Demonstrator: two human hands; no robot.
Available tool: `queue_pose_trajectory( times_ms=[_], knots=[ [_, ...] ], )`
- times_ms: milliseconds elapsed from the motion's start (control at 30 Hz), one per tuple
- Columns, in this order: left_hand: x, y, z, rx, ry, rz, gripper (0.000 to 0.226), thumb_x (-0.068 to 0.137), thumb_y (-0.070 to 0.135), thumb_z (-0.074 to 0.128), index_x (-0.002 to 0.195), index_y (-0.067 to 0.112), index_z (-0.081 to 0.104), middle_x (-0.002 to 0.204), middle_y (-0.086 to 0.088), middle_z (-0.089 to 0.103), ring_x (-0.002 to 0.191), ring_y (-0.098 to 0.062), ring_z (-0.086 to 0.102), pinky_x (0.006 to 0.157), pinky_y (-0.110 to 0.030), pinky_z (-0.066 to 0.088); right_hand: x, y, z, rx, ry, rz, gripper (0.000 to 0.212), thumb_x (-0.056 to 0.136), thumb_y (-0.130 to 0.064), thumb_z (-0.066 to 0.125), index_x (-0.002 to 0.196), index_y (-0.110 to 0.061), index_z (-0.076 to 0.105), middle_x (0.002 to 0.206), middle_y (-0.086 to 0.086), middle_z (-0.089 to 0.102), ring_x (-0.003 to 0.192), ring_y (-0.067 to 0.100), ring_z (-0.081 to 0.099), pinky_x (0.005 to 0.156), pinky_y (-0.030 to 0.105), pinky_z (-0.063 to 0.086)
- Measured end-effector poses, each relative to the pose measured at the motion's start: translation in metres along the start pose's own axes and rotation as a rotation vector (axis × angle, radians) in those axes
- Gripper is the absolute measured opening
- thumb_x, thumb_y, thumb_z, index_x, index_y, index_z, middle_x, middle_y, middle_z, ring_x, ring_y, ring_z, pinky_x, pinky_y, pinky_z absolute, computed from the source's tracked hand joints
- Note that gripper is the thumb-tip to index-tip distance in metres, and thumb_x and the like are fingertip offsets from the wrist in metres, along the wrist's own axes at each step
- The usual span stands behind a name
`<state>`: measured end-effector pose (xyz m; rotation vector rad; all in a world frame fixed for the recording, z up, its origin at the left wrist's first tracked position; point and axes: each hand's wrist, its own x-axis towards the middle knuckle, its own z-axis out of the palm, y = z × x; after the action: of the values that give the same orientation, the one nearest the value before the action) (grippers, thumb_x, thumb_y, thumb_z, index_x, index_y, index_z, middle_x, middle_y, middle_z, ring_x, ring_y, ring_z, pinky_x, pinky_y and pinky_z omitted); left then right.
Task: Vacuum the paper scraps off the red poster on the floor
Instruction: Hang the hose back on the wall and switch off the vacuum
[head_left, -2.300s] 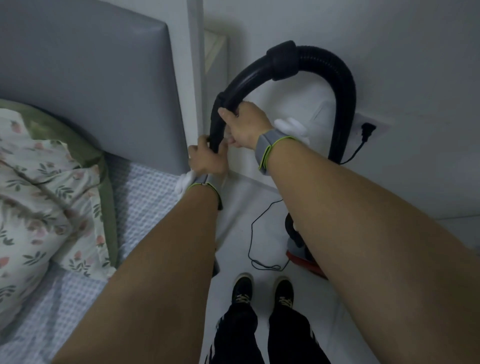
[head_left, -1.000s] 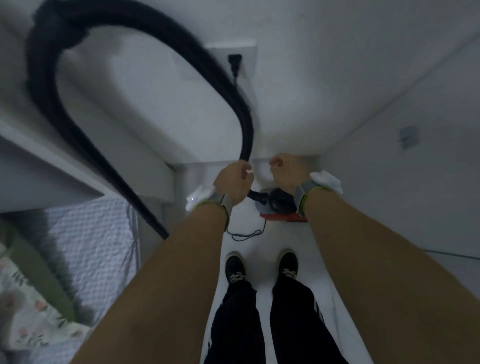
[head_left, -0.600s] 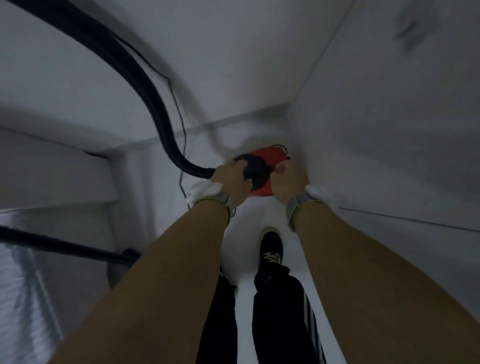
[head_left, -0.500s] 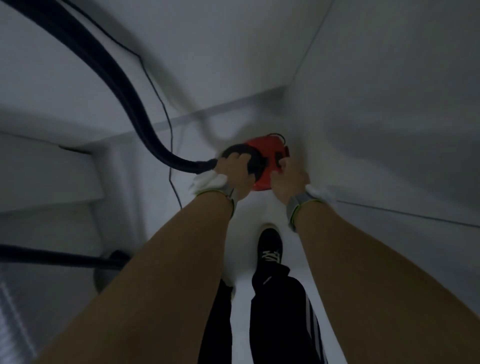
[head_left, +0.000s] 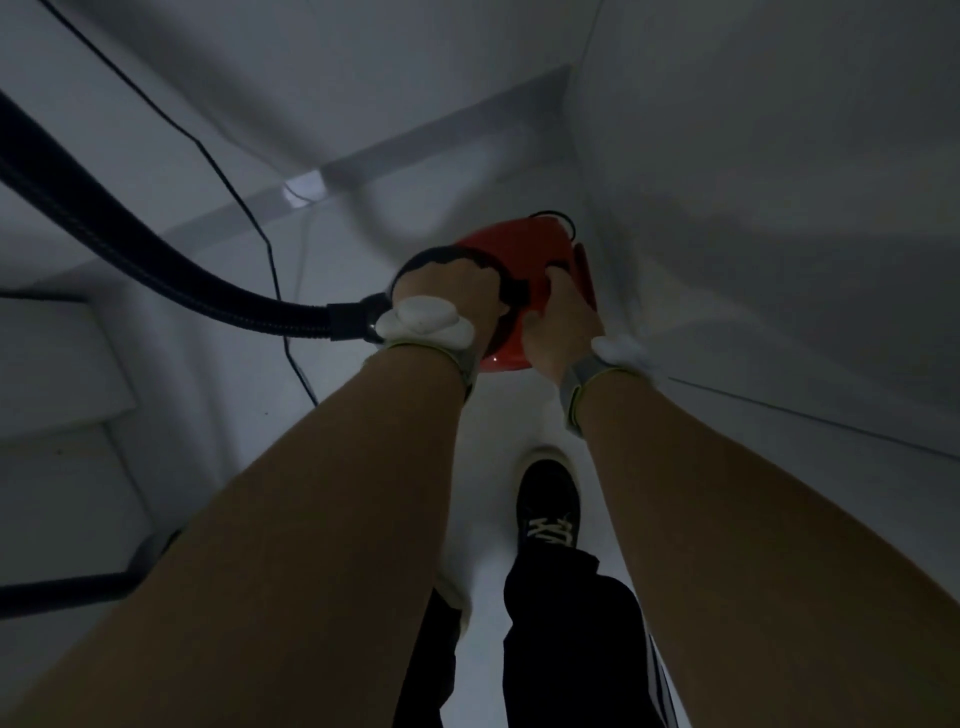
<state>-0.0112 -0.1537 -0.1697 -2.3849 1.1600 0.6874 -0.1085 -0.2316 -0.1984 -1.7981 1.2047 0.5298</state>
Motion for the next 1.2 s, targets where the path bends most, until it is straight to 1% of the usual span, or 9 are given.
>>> queue_pose_trajectory(
  times_ms=[67,167,367,533,633,767,1000,1100,1200],
  knots=[
    [-0.002,-0.001,0.001,-0.056,0.020,0.026,0.030,0.099,0.045,0.044,0.111,0.027,0.064,0.099,0.001,0.064,0.085,-0.023,0.064,0.060,-0.031,0.036,0.006,-0.003,0.001,-0.019,-0.002,0.014,0.061,0.099,-0.018,0.051,0.155,-0.010,0.028,0.149,0.013,0.048,0.131,0.034,0.051,0.106,0.037,0.040],
    [-0.004,-0.003,-0.001,-0.140,0.031,0.052,0.035,0.101,0.049,0.037,0.122,0.028,0.057,0.113,0.000,0.061,0.098,-0.026,0.063,0.066,-0.036,0.036,0.014,-0.007,0.002,-0.065,-0.014,0.041,0.059,0.098,-0.020,0.055,0.149,-0.005,0.030,0.142,0.017,0.053,0.125,0.034,0.055,0.100,0.035,0.042],
    [-0.002,-0.003,-0.002,-0.166,0.013,0.063,0.036,0.102,0.047,0.037,0.126,0.027,0.055,0.115,-0.001,0.061,0.098,-0.026,0.063,0.066,-0.035,0.038,0.023,-0.005,0.008,-0.078,-0.004,0.079,0.059,0.095,-0.027,0.058,0.144,-0.006,0.032,0.135,0.017,0.059,0.118,0.037,0.060,0.090,0.036,0.044],
    [-0.001,-0.005,0.006,-0.207,0.013,0.075,0.035,0.101,0.047,0.039,0.125,0.027,0.055,0.112,-0.002,0.061,0.094,-0.028,0.064,0.064,-0.035,0.039,0.023,-0.004,0.016,0.009,-0.026,0.093,0.073,0.093,-0.027,0.062,0.152,-0.002,0.027,0.152,0.017,0.043,0.137,0.033,0.046,0.113,0.041,0.037],
    [-0.001,-0.004,0.008,-0.241,0.007,0.049,0.036,0.100,0.047,0.040,0.127,0.026,0.053,0.115,-0.004,0.059,0.094,-0.029,0.064,0.064,-0.035,0.041,0.017,-0.005,0.017,0.036,0.067,0.053,0.060,0.092,-0.025,0.061,0.144,-0.005,0.039,0.142,0.017,0.052,0.126,0.035,0.054,0.105,0.041,0.045],
    [-0.012,0.000,0.009,-0.333,-0.028,0.007,0.043,0.098,0.040,0.044,0.138,0.024,0.046,0.127,-0.008,0.053,0.101,-0.035,0.061,0.075,-0.040,0.049,0.007,-0.009,0.010,-0.046,0.024,0.019,0.054,0.093,-0.025,0.059,0.142,-0.009,0.042,0.137,0.016,0.056,0.116,0.037,0.059,0.096,0.040,0.050],
    [-0.054,-0.013,-0.033,-0.362,-0.109,0.040,0.052,0.098,0.032,0.046,0.148,0.023,0.036,0.146,-0.011,0.040,0.122,-0.038,0.048,0.101,-0.041,0.040,-0.032,-0.038,-0.015,-0.210,0.012,-0.030,0.054,0.096,-0.022,0.054,0.147,-0.012,0.040,0.144,0.016,0.046,0.117,0.039,0.057,0.081,0.035,0.044],
    [-0.083,-0.031,-0.074,-0.333,-0.096,0.043,0.053,0.095,0.028,0.052,0.146,0.020,0.039,0.145,-0.012,0.042,0.125,-0.036,0.047,0.100,-0.037,0.039,-0.069,-0.065,-0.035,-0.218,0.060,-0.091,0.043,0.096,-0.020,0.052,0.138,-0.012,0.049,0.138,0.016,0.049,0.113,0.039,0.057,0.081,0.035,0.044],
    [-0.109,-0.047,-0.110,-0.400,-0.088,0.004,0.042,0.098,0.026,0.047,0.138,0.016,0.047,0.136,-0.013,0.050,0.119,-0.035,0.051,0.094,-0.038,0.042,-0.104,-0.089,-0.056,-0.243,0.070,-0.112,0.035,0.098,-0.022,0.051,0.131,-0.011,0.057,0.131,0.015,0.056,0.110,0.036,0.059,0.081,0.032,0.042]
  ],
)
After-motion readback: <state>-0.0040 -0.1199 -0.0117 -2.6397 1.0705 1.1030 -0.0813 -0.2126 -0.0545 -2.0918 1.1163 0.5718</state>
